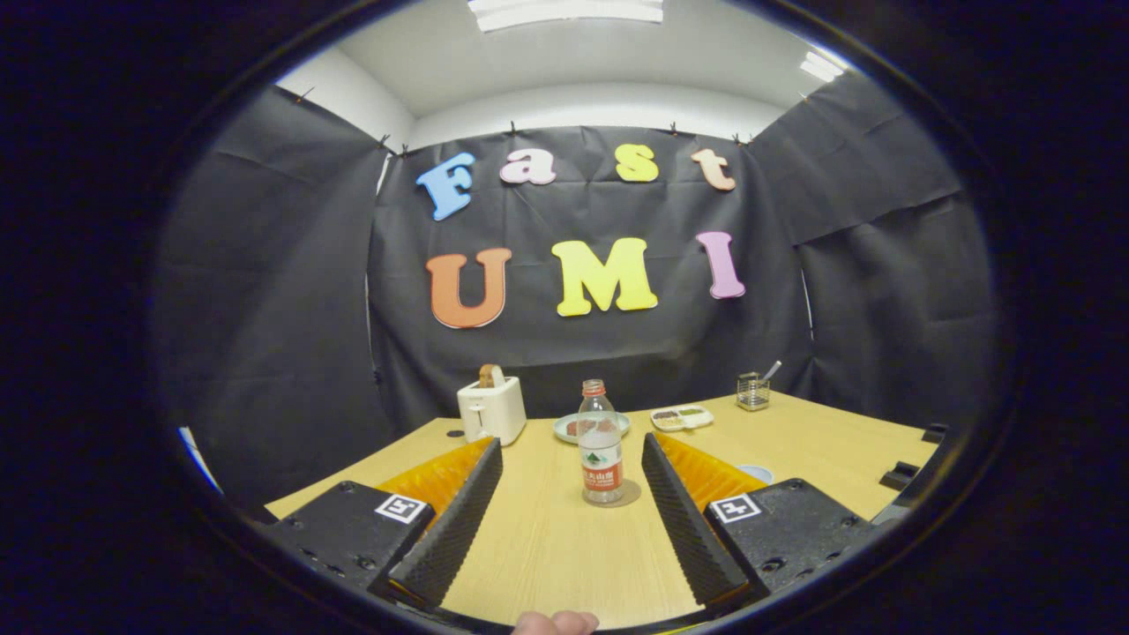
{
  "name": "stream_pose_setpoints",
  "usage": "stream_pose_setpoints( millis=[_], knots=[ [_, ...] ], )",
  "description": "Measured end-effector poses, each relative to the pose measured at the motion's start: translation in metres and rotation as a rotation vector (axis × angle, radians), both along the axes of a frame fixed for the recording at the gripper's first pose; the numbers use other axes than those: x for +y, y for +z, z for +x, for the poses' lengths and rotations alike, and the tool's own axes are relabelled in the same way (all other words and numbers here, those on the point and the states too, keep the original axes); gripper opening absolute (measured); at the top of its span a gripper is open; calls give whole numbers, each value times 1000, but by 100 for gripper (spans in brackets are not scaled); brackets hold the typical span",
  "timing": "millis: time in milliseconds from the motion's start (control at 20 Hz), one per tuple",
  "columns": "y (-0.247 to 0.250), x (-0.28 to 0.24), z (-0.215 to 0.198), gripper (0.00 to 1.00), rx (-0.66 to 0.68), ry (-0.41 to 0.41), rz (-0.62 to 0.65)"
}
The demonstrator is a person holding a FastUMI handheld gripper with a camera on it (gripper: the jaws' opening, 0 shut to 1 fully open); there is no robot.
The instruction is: Take the bottle from table, then pour the juice into the cup, finally place the bottle on the coaster
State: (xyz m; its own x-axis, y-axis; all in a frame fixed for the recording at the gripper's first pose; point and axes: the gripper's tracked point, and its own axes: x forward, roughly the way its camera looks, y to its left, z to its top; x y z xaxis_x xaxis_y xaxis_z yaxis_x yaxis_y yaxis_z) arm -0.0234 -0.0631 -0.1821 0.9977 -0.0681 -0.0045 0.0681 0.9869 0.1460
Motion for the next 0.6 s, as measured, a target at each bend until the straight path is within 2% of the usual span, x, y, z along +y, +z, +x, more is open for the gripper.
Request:
stream_pose_setpoints(
  millis=[100,450,600],
  knots=[
    [1,8,-20,100,-22,5,45],
    [11,20,-40,100,3,-39,-79],
    [19,19,-52,100,-12,-54,-78]
  ],
)
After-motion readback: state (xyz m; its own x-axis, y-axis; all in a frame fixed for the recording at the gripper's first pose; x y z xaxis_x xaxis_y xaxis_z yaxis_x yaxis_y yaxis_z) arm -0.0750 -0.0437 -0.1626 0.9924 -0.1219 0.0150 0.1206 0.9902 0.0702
